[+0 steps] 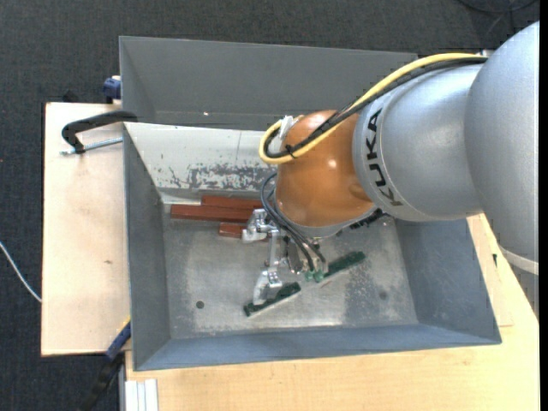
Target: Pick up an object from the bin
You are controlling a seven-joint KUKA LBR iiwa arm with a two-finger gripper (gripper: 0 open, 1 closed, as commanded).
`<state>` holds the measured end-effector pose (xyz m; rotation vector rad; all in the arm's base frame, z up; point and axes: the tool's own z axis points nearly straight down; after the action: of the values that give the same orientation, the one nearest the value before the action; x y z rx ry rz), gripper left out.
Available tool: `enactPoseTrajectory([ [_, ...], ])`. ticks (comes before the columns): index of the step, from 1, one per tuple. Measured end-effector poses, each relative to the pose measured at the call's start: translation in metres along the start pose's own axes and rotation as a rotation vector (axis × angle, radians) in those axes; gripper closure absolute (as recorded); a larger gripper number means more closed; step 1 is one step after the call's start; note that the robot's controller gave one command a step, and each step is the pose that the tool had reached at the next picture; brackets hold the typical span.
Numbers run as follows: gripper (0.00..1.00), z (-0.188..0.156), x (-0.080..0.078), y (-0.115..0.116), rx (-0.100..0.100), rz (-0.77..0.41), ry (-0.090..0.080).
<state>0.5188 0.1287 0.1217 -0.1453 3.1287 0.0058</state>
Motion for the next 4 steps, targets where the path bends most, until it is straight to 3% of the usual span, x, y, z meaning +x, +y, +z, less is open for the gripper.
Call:
enactPoseTrajectory([
  [1, 0.00, 0.025, 0.014, -0.034, 0.000, -0.311, 0.013],
  [2, 0.00, 0.024, 0.015, -0.061, 0.002, -0.341, 0.010],
  [3, 1.00, 0.046, 0.018, -0.029, 0.004, -0.637, 0.018],
  [4, 1.00, 0.046, 0.018, -0.029, 0.004, -0.637, 0.018],
])
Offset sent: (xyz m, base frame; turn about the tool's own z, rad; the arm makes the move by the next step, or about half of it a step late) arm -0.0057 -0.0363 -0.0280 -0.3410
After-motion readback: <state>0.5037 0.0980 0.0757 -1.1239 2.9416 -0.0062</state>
